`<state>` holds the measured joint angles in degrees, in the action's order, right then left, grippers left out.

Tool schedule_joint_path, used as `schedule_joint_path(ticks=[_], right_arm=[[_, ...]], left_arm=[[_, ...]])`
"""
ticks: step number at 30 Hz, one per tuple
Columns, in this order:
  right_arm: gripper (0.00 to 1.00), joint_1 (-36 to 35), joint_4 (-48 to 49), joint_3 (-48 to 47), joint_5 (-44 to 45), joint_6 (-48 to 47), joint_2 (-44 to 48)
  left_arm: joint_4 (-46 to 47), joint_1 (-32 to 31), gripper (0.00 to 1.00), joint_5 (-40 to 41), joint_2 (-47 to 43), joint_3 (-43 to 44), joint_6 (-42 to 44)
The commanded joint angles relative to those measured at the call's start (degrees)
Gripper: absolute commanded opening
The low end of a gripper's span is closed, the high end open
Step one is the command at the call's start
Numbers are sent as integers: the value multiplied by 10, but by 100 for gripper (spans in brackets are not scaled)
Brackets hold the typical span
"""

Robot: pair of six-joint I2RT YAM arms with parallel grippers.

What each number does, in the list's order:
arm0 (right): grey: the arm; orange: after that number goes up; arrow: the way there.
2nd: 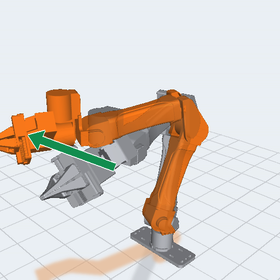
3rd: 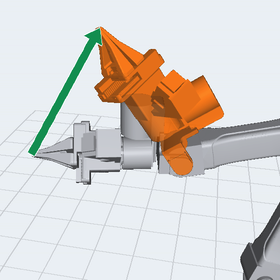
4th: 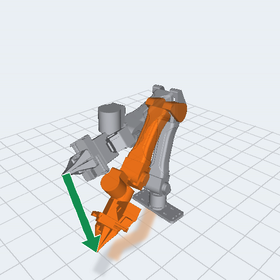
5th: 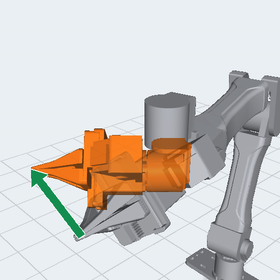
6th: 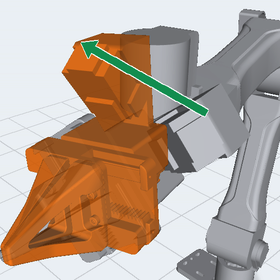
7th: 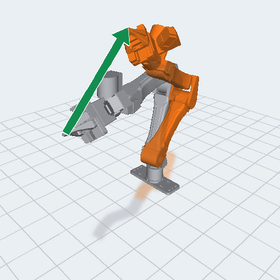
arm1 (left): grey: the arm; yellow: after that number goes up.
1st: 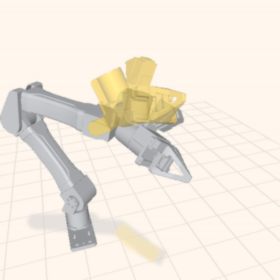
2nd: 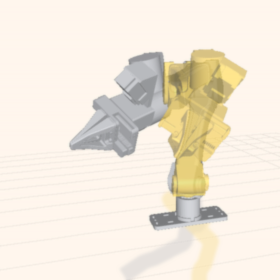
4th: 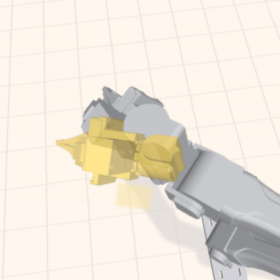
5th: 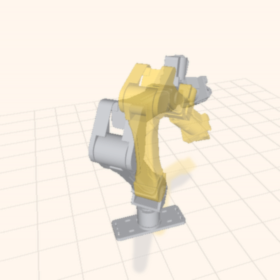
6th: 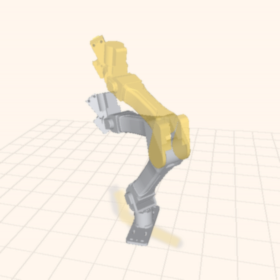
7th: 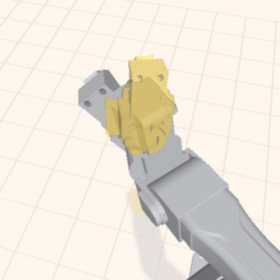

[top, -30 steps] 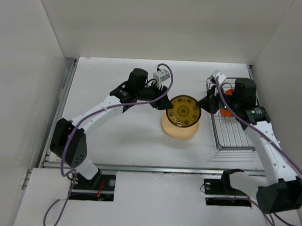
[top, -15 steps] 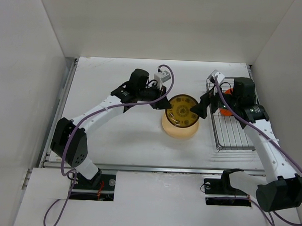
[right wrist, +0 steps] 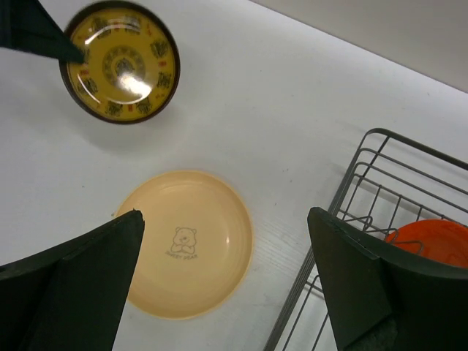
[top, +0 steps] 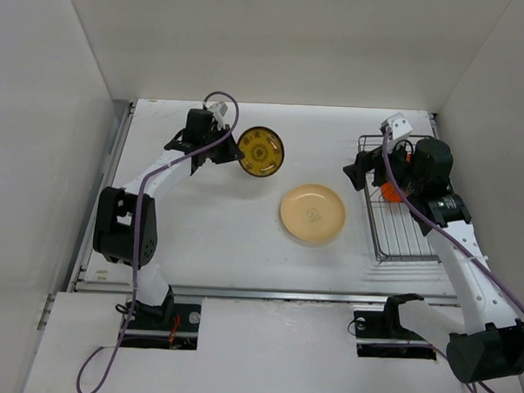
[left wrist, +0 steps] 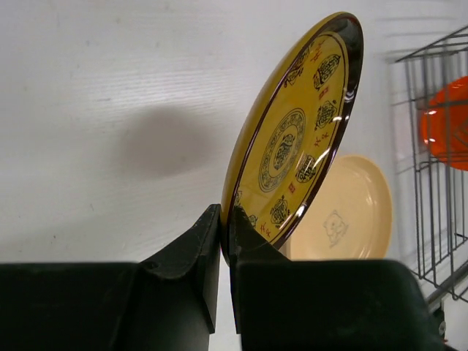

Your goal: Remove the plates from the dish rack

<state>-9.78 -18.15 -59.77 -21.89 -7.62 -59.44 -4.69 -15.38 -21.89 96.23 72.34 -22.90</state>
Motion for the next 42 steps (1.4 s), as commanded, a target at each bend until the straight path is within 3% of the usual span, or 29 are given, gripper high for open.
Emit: schedule_joint_path(ticks=[1,16,42], right_arm=[[99,-3,44,4,30,13,17],[99,-3,44,4,35,13,28],[99,-3,39,4,35,13,33]], left_arm=[[-22,1,0,18,27,16,-44],[-34,18,0,-5,97,33,-56],[-68,18,1,-16,142,59,-56]])
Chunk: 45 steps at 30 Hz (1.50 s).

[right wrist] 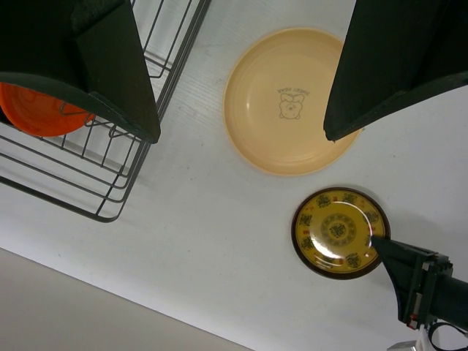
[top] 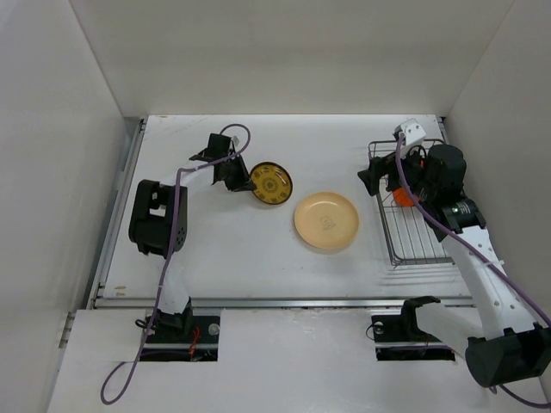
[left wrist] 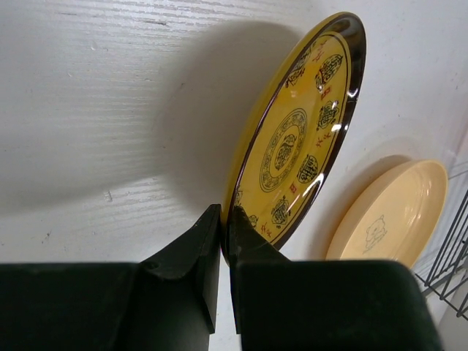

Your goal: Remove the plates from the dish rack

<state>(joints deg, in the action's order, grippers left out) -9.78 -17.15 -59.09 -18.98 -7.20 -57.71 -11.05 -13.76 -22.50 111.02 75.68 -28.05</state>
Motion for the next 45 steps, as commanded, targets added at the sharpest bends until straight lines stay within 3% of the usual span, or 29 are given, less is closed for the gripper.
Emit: schedule_joint_path(ticks=[1,8,17,22,25,26,29,30,31,35,41,45], right_arm=[[99,-3,29,-8,6,9,16],[99,-3,29,-8,11,9,21],[99,-3,29,-8,11,9,26],[99,-3,29,-8,11,9,31],[99,-3,29,-8,24,9,31],[99,-3,29,-8,45,9,31],[99,-3,29,-15,115,9,5],[99,-3,29,-25,180,9,-4],[99,-3,29,-30,214,9,-13],[99,-3,29,-44,328,3,-45],[99,-3,36,-55,506,-39,-104],[99,-3,30,-55,564,-57,-165]], left_arm=[[-5,2,1,-10,0,25,1],[-10,2,13,-15,16,31,1],[-15,2,16,-20,41,31,1],[-15,2,25,-20,46,36,1],[-20,2,35,-20,46,36,1],[-20,2,44,-20,46,36,1],[-20,2,57,-15,21,36,1],[-20,2,64,-10,12,36,6],[-20,2,75,-4,2,36,6],[-21,2,88,2,-46,25,12],[-28,-15,87,33,-123,37,74],[13,-30,84,-50,-172,12,100]])
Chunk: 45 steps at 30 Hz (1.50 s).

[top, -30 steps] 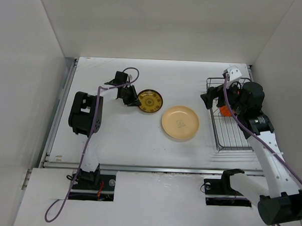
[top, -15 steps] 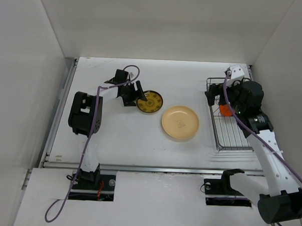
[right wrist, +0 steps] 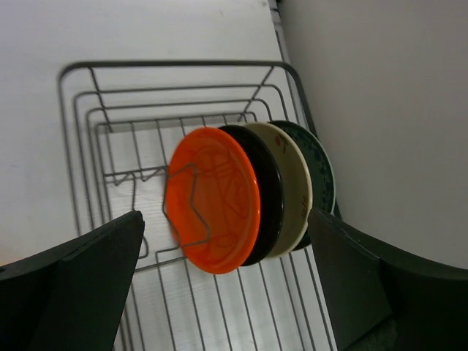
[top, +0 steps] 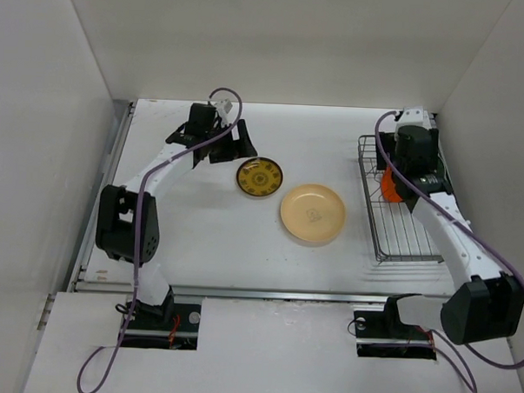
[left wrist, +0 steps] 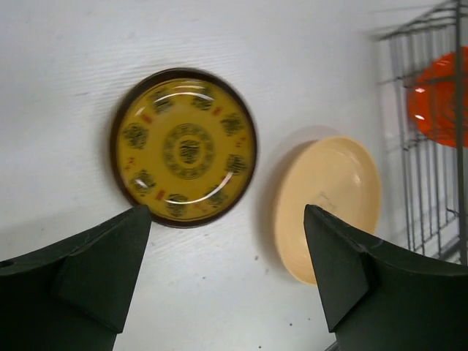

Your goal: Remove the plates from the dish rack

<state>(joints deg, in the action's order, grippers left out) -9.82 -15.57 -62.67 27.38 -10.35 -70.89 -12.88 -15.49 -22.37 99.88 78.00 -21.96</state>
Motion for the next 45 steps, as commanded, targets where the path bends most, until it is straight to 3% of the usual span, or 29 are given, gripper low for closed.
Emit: schedule_joint_path(ticks=[1,4,8,13,23,45], right_arm=[[99,-3,9,-19,108,-31,-43],[93,-3,9,-19,116,-36,-73],[74,19,-12,-19,111,-36,-93],[66,56,-19,-25,85,-36,-94],[59,81,-44,-25,26,-42,-104],[40,96,-66,-25,10,-47,-161]], left_arm=[[37,-13,83,-63,-68,-11,45],[49,-13,81,-82,-86,-17,46],[49,-13,81,-88,-111,-17,46],[49,-13,81,-88,-116,-17,46],[49,-13,81,-88,-122,-17,46],[49,-13,81,-88,-122,-17,40]])
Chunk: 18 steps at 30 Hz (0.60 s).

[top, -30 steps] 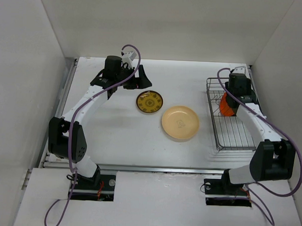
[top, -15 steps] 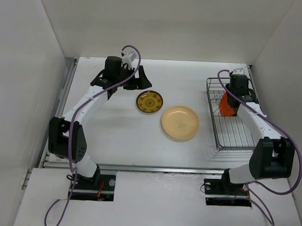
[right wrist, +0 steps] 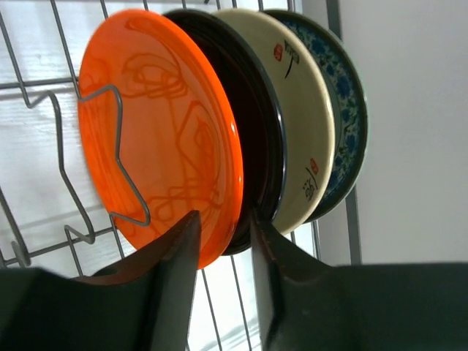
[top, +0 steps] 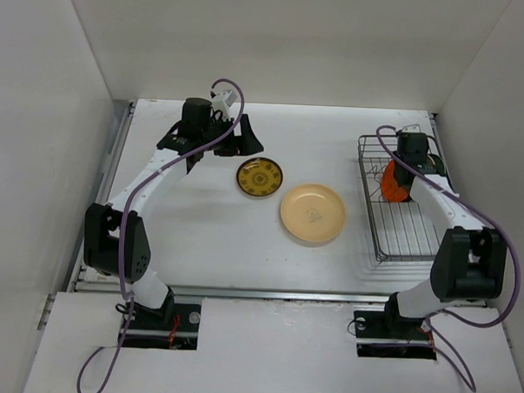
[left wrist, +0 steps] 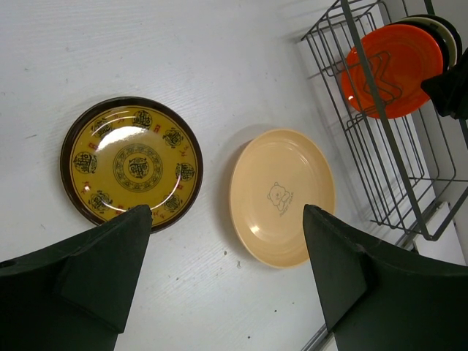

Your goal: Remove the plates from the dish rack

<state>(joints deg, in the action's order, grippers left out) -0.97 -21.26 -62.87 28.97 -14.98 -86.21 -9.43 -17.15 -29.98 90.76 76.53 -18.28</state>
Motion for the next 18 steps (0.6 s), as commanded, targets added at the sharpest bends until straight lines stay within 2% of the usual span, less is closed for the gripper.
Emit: schedule_joint_path(ticks=[1,4,5,6,7,18], right_arm=[[38,8,-9,-23,-6,0,-8],[32,8,-9,-23,-6,0,-8],[17,8,-9,-23,-6,0,-8],[8,8,-9,-28,-6,0,-8],[5,8,-9,-28,-6,0,-8],[1,8,2,-28,5,0,15]], left_arm=[[14,4,81,-12,-30,-2,4],[14,4,81,-12,-30,-2,4],[14,4,81,-12,-30,-2,4],[14,4,81,-12,-30,-2,4],[14,4,81,-12,-30,-2,4],[14,4,81,-12,-30,-2,4]])
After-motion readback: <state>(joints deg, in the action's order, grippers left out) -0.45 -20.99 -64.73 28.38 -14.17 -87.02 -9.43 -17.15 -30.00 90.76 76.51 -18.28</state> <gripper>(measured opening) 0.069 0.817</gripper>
